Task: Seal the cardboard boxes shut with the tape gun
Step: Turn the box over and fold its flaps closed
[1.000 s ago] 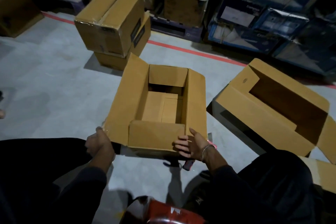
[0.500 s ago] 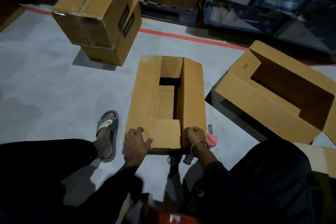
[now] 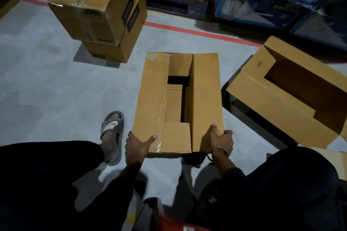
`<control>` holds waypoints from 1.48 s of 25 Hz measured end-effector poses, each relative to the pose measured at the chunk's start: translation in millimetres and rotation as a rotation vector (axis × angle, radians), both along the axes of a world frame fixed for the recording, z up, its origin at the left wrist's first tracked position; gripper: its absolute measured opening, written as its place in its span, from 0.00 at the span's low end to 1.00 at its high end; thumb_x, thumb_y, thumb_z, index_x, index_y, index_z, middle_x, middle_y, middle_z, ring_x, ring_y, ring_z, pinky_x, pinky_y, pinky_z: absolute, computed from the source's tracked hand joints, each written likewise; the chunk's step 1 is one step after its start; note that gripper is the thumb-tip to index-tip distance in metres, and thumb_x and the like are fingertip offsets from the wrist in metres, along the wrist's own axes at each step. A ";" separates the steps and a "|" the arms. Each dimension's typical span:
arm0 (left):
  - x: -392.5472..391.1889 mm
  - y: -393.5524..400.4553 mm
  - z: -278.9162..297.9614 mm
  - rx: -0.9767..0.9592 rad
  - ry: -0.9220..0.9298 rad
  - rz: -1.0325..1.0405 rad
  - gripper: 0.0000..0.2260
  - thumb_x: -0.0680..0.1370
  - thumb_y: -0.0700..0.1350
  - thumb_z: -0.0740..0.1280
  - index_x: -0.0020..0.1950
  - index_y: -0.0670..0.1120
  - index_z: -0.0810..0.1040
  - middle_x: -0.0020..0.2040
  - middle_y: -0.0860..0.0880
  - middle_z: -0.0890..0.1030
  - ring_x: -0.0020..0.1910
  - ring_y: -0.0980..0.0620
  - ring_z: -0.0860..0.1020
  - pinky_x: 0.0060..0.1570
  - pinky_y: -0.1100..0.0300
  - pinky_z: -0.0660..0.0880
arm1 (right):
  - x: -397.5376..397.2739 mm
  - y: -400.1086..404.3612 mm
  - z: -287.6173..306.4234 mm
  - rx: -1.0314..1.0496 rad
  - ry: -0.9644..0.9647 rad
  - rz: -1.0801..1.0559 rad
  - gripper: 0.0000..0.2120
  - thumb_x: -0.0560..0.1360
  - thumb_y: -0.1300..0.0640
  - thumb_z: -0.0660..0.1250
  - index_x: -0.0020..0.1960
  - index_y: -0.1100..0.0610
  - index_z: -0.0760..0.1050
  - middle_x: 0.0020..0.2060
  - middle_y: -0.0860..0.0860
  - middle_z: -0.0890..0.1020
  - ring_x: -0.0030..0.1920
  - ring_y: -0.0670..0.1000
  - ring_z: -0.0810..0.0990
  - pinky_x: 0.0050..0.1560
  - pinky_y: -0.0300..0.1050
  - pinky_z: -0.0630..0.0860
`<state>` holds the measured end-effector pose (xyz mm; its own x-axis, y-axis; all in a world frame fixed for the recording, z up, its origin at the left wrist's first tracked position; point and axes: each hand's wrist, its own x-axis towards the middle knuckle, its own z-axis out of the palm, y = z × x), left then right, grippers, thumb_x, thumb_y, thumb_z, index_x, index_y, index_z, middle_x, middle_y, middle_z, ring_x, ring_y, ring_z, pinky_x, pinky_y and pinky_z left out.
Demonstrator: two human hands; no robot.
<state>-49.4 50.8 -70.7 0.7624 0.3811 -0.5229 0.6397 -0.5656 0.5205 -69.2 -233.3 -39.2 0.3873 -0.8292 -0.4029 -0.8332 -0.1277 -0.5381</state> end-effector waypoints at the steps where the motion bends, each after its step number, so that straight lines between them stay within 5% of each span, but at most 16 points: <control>1: -3.9 -0.7 -1.1 0.029 0.003 -0.012 0.55 0.63 0.74 0.76 0.79 0.45 0.59 0.73 0.39 0.71 0.71 0.36 0.71 0.67 0.39 0.72 | 1.3 7.3 14.1 -0.065 -0.010 0.018 0.24 0.79 0.36 0.63 0.60 0.57 0.71 0.52 0.58 0.81 0.53 0.63 0.80 0.47 0.50 0.72; 4: -5.7 -4.3 -1.4 0.086 -0.016 -0.009 0.52 0.63 0.76 0.74 0.75 0.45 0.63 0.70 0.39 0.73 0.68 0.35 0.73 0.63 0.38 0.74 | -0.7 41.2 50.7 -0.170 -0.051 0.172 0.09 0.81 0.51 0.61 0.55 0.56 0.69 0.44 0.56 0.79 0.44 0.59 0.78 0.41 0.46 0.69; 6: 0.8 -2.4 -0.8 0.082 0.007 -0.030 0.52 0.63 0.75 0.75 0.73 0.44 0.63 0.69 0.38 0.73 0.67 0.35 0.74 0.62 0.39 0.75 | -6.8 72.6 56.1 -0.218 -0.077 0.335 0.10 0.80 0.56 0.62 0.60 0.55 0.70 0.44 0.54 0.79 0.41 0.57 0.77 0.37 0.43 0.68; 8: 6.3 -1.1 0.5 0.079 0.050 -0.047 0.52 0.62 0.74 0.76 0.73 0.44 0.62 0.69 0.37 0.73 0.67 0.35 0.74 0.62 0.39 0.75 | -8.5 104.0 41.1 -0.143 -0.102 0.591 0.11 0.80 0.49 0.61 0.59 0.52 0.72 0.49 0.54 0.80 0.49 0.60 0.80 0.42 0.46 0.72; 11: 11.3 -2.0 -1.1 0.086 0.126 -0.063 0.55 0.61 0.76 0.75 0.74 0.45 0.58 0.72 0.36 0.71 0.69 0.33 0.73 0.63 0.38 0.75 | -6.4 121.9 14.0 0.070 0.035 0.901 0.28 0.79 0.29 0.51 0.51 0.51 0.77 0.50 0.52 0.80 0.57 0.59 0.78 0.55 0.56 0.75; 14: 13.7 -1.2 -1.7 0.083 0.143 -0.072 0.55 0.61 0.76 0.75 0.74 0.45 0.57 0.72 0.36 0.70 0.68 0.33 0.73 0.62 0.39 0.74 | -16.5 102.5 -13.7 -0.219 0.094 0.995 0.19 0.77 0.37 0.63 0.59 0.49 0.74 0.59 0.53 0.75 0.64 0.58 0.72 0.57 0.56 0.71; 16: 17.9 1.6 -2.0 0.100 0.139 -0.103 0.54 0.62 0.75 0.75 0.74 0.44 0.58 0.72 0.36 0.71 0.68 0.33 0.74 0.62 0.40 0.74 | -21.6 86.2 -26.0 -0.225 0.129 0.804 0.34 0.71 0.35 0.70 0.71 0.48 0.66 0.69 0.56 0.67 0.72 0.61 0.65 0.63 0.62 0.69; 19: 18.8 -0.5 1.7 0.167 0.149 -0.117 0.55 0.61 0.77 0.74 0.74 0.43 0.60 0.72 0.38 0.72 0.68 0.35 0.75 0.61 0.43 0.75 | -19.5 75.1 -46.6 0.169 0.042 0.510 0.57 0.61 0.28 0.75 0.80 0.48 0.54 0.76 0.53 0.66 0.76 0.57 0.65 0.71 0.62 0.67; 22: 11.1 -10.3 3.1 0.248 0.142 -0.106 0.53 0.61 0.77 0.74 0.70 0.42 0.64 0.67 0.39 0.76 0.64 0.36 0.79 0.58 0.46 0.76 | -26.6 73.7 -52.0 0.264 -0.056 0.395 0.49 0.59 0.28 0.76 0.73 0.44 0.63 0.64 0.46 0.80 0.66 0.55 0.78 0.67 0.57 0.73; 25: 2.9 -18.6 -8.6 0.316 -0.005 -0.133 0.50 0.59 0.76 0.76 0.63 0.39 0.67 0.56 0.38 0.79 0.53 0.35 0.82 0.50 0.46 0.79 | -25.6 74.2 -47.4 0.135 0.021 0.420 0.42 0.63 0.29 0.74 0.68 0.49 0.66 0.61 0.50 0.80 0.63 0.60 0.78 0.66 0.59 0.73; 29: -2.1 -22.2 -27.6 0.335 -0.078 -0.159 0.50 0.58 0.75 0.78 0.59 0.36 0.68 0.50 0.35 0.79 0.45 0.34 0.81 0.43 0.46 0.79 | -16.0 74.8 -53.2 0.105 0.139 0.513 0.45 0.63 0.28 0.72 0.67 0.55 0.63 0.62 0.57 0.76 0.62 0.62 0.77 0.65 0.61 0.72; 34: 5.8 -25.7 -17.0 0.117 0.102 -0.001 0.54 0.63 0.72 0.78 0.74 0.39 0.62 0.70 0.35 0.70 0.70 0.34 0.71 0.66 0.40 0.70 | -25.9 55.8 -65.3 0.389 -0.037 0.286 0.36 0.60 0.18 0.68 0.57 0.41 0.72 0.55 0.44 0.82 0.59 0.53 0.80 0.66 0.59 0.75; 37: -1.6 -34.7 -7.9 0.186 -0.073 0.032 0.50 0.68 0.71 0.73 0.78 0.43 0.60 0.74 0.37 0.68 0.73 0.34 0.68 0.69 0.37 0.68 | -25.5 46.5 -54.2 0.497 -0.041 0.157 0.35 0.69 0.18 0.56 0.58 0.44 0.76 0.57 0.50 0.82 0.61 0.58 0.78 0.68 0.58 0.72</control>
